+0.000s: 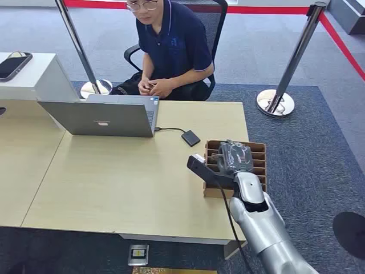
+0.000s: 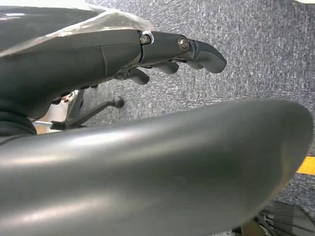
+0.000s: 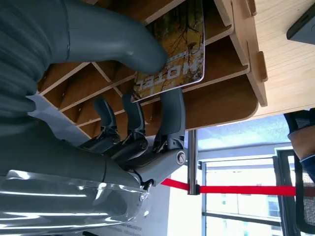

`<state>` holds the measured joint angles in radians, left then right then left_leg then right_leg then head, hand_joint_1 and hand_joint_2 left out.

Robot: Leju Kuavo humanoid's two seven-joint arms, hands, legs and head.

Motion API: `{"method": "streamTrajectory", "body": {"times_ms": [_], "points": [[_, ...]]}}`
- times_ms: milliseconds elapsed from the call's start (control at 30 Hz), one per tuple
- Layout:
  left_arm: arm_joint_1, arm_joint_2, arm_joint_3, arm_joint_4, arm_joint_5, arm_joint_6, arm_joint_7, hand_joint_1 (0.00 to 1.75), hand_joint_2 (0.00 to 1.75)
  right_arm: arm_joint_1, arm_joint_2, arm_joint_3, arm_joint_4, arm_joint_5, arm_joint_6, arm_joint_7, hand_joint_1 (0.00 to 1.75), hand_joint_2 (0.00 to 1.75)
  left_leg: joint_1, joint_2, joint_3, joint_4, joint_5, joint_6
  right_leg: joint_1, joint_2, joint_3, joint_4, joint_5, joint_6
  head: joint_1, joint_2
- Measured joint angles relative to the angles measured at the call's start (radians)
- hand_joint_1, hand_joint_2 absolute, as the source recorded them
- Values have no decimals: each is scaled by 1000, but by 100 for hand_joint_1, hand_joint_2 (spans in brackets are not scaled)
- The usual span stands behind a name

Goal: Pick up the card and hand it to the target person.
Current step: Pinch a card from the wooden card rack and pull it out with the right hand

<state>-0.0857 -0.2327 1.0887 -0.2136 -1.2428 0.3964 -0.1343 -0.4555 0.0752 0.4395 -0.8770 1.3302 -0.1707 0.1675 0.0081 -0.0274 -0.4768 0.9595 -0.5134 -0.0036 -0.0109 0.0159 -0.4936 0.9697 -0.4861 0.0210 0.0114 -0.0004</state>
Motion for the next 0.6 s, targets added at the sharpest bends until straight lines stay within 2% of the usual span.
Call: {"method": "streamTrajectory", "body": {"times_ms": [600], "points": [[0,0,0,0,1,0,-6,0,0,4,-4,0,-56,16,-14,0,151,175,0,0,-3,0,2,1,0,0,-3,0,2,0,0,0]]}}
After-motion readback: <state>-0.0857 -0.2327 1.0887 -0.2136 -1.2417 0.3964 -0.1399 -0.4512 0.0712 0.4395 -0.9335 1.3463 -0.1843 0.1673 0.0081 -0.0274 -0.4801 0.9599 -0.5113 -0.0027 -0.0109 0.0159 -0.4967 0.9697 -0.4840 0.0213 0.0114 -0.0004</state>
